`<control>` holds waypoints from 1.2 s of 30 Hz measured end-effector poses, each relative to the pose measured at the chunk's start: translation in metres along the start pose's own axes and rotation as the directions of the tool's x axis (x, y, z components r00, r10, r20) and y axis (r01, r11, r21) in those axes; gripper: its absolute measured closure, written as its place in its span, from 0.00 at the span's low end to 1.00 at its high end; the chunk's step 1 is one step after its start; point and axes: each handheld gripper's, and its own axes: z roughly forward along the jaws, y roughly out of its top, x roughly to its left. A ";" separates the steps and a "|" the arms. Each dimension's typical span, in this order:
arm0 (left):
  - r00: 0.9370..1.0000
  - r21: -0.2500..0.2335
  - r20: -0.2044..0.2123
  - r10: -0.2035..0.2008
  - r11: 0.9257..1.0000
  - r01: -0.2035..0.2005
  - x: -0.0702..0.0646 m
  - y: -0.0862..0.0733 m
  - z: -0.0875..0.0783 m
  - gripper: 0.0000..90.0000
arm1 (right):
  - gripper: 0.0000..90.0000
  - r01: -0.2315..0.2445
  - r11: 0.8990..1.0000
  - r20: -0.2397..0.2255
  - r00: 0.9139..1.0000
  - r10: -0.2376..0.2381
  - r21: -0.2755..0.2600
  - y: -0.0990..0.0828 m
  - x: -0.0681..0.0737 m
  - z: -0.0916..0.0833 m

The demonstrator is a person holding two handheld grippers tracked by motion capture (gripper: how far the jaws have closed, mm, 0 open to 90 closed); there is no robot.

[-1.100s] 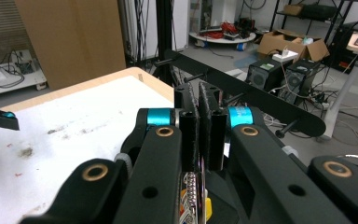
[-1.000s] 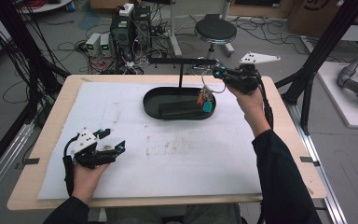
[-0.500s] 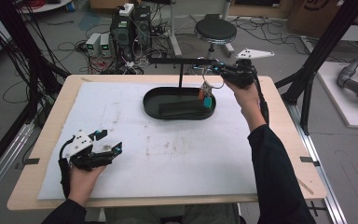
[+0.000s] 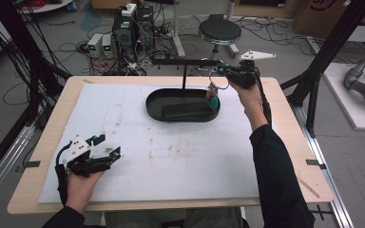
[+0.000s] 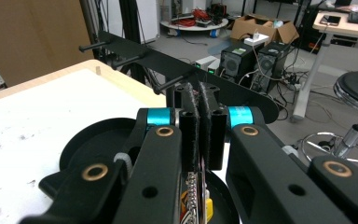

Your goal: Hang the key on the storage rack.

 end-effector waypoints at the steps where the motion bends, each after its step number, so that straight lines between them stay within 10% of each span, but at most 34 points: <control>1: 1.000 0.001 -0.001 0.000 1.000 0.000 0.000 0.000 0.000 0.26 | 0.98 0.000 1.000 0.000 1.000 0.000 0.000 0.000 0.000 0.000; 23: 1.000 0.005 0.000 -0.006 1.000 0.006 0.000 -0.003 -0.001 0.26 | 0.98 -0.093 0.996 0.032 0.995 0.094 -0.012 -0.015 -0.018 0.020; 36: 1.000 0.001 0.004 -0.007 1.000 0.007 0.000 -0.003 -0.002 0.26 | 0.95 -0.042 0.999 0.094 0.995 0.039 0.028 -0.015 -0.013 0.022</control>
